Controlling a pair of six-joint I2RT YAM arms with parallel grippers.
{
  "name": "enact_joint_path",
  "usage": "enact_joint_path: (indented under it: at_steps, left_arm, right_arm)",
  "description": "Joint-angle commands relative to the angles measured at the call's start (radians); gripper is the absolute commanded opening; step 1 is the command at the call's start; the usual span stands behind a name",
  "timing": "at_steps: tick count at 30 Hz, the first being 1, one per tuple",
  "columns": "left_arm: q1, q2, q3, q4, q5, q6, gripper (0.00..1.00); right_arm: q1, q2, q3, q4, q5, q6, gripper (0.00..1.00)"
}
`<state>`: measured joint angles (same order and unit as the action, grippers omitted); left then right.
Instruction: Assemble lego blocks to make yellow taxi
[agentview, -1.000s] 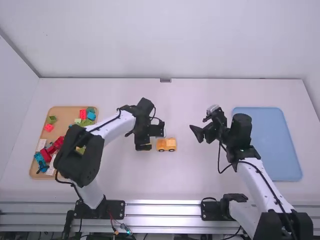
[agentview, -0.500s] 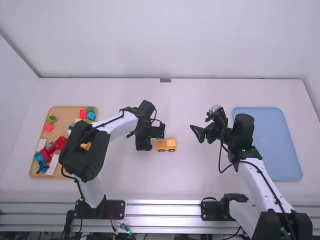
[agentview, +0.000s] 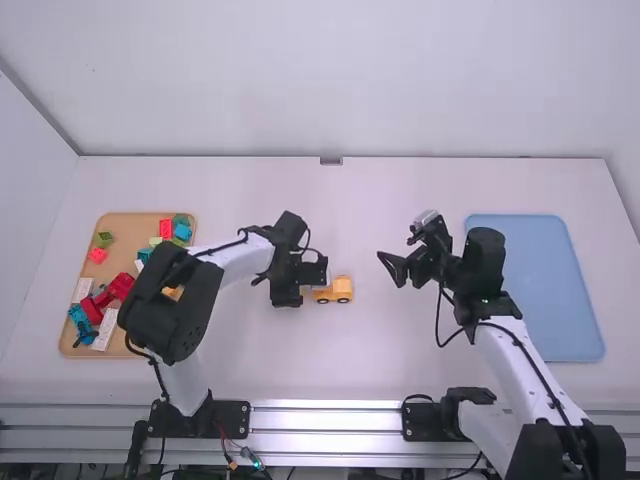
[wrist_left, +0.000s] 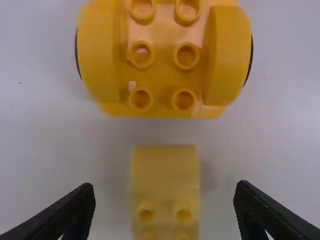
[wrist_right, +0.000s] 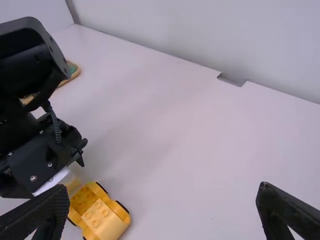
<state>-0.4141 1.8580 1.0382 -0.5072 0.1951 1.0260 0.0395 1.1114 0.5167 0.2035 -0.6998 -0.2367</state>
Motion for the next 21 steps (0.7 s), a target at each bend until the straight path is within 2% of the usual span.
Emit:
enact_joint_path:
  at_steps: [1,4,8,13,15,17,20,21]
  left_arm:
    - [0.006,0.007,-0.019,-0.004,0.024,-0.011,0.68]
    - [0.006,0.008,-0.019,-0.001,0.008,-0.025,0.57]
    - [0.006,0.008,-0.02,0.003,-0.004,-0.05,0.53]
    - [0.006,0.008,-0.034,0.011,-0.004,-0.072,0.39]
    - [0.006,0.008,-0.039,0.012,-0.005,-0.085,0.39]
    - [0.006,0.008,-0.044,0.011,-0.004,-0.095,0.29]
    - [0.006,0.008,-0.045,0.005,-0.005,-0.154,0.27]
    - [0.006,0.008,-0.041,0.004,-0.006,-0.193,0.24]
  right_arm:
    - [0.008,-0.005,-0.008,0.003,-0.007,-0.004,0.98]
    - [0.006,-0.005,-0.008,0.002,-0.008,-0.018,0.98]
    - [0.006,-0.005,-0.008,0.002,-0.008,-0.017,0.98]
    - [0.006,-0.005,-0.008,0.002,-0.011,-0.017,0.98]
    - [0.006,-0.005,-0.008,0.002,-0.01,-0.011,0.98]
    - [0.006,-0.005,-0.008,0.003,-0.01,-0.012,0.98]
    - [0.006,-0.005,-0.008,0.003,-0.01,-0.014,0.98]
    - [0.006,-0.005,-0.008,0.003,-0.011,-0.014,0.98]
